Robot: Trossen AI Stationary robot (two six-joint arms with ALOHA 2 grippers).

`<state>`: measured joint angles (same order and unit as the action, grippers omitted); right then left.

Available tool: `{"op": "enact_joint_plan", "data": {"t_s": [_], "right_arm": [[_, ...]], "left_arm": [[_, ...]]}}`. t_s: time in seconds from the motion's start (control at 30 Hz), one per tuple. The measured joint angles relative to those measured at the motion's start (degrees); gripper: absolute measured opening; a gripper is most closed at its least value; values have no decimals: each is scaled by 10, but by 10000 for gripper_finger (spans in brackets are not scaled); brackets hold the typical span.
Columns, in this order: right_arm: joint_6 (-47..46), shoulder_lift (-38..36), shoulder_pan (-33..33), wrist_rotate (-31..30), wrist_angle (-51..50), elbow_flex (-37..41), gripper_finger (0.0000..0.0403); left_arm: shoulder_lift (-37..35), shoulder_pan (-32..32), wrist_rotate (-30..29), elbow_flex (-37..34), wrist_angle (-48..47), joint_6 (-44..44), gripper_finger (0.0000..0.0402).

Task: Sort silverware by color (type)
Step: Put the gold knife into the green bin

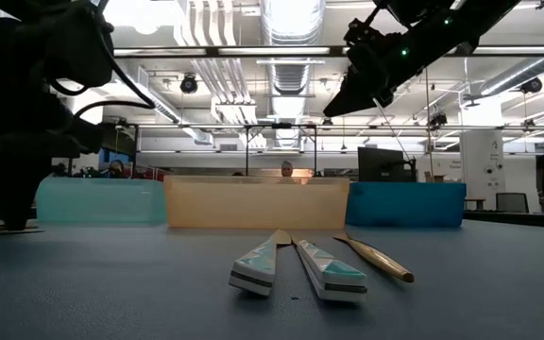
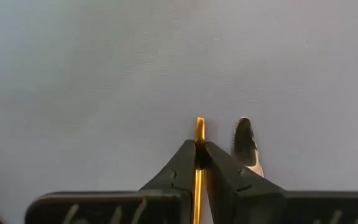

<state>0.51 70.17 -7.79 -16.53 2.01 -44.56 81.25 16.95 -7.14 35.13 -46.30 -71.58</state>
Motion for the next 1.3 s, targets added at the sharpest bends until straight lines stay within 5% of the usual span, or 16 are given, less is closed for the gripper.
{"op": "enact_joint_plan", "data": {"t_s": [0.87, 1.3], "right_arm": [[6, 0, 0, 0, 0, 0, 63], [6, 0, 0, 0, 0, 0, 63]], "left_arm": [[-39, -2, -73, 80, -71, 57, 0], [-134, -2, -198, 210, -47, 251, 0]]}}
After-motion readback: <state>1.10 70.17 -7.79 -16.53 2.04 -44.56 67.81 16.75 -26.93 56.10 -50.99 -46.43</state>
